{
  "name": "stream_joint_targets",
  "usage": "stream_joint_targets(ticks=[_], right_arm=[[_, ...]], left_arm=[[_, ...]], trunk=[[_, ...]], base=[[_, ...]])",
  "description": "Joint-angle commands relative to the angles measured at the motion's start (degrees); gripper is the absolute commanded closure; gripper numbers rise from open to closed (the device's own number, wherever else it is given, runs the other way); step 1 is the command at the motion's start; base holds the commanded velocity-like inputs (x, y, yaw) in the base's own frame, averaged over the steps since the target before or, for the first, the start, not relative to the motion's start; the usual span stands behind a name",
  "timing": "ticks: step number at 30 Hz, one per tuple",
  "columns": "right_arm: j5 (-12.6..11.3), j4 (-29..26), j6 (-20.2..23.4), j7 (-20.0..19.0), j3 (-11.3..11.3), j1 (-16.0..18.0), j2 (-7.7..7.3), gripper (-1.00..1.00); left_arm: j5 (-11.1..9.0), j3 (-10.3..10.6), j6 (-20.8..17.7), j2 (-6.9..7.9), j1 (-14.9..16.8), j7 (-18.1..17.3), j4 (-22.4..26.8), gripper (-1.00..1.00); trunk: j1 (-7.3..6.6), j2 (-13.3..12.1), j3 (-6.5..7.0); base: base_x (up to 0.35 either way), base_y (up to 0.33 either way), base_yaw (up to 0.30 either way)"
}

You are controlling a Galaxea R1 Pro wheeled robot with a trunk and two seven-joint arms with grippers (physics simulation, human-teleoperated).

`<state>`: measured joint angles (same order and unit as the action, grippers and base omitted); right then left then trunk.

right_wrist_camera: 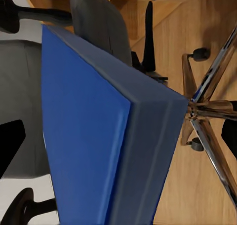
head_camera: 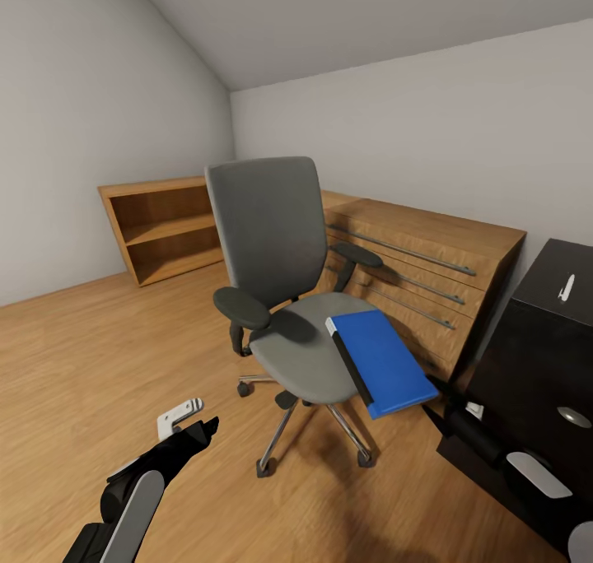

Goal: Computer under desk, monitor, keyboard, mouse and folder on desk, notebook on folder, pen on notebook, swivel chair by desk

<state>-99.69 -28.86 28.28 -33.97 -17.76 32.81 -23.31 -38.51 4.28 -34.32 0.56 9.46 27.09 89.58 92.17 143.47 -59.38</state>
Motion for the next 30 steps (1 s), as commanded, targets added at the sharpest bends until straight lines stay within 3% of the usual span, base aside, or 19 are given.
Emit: stream_joint_targets(ticks=[1, 17, 18, 30], right_arm=[[-0.5, -0.4, 0.1, -0.2, -0.4, 0.1, -0.07, -1.00], [-0.5, -2.0, 0.1, -0.1, -1.9, 0.1, -0.07, -1.00], [-0.5, -2.0, 0.2, -0.1, -1.9, 0.1, -0.07, 1.00], [-0.5, -2.0, 0.2, -0.1, -1.8, 0.1, -0.08, 1.00]], left_arm=[[-0.6, 0.1, 0.0, 0.05, 0.0, 0.6, 0.1, -1.00], [-0.6, 0.1, 0.0, -0.01, 0.0, 0.6, 0.1, -1.00], [-0.6, 0.1, 0.0, -0.02, 0.0, 0.6, 0.1, -1.00], [-0.6, 0.1, 0.0, -0.04, 0.0, 0.6, 0.1, -1.00]], trunk=[[-0.01, 0.0, -0.06], [-0.01, 0.0, -0.06], [-0.01, 0.0, -0.06], [-0.01, 0.0, -0.06]], base=[[0.000, 0.000, 0.000], [0.000, 0.000, 0.000], [0.000, 0.000, 0.000], [0.000, 0.000, 0.000]])
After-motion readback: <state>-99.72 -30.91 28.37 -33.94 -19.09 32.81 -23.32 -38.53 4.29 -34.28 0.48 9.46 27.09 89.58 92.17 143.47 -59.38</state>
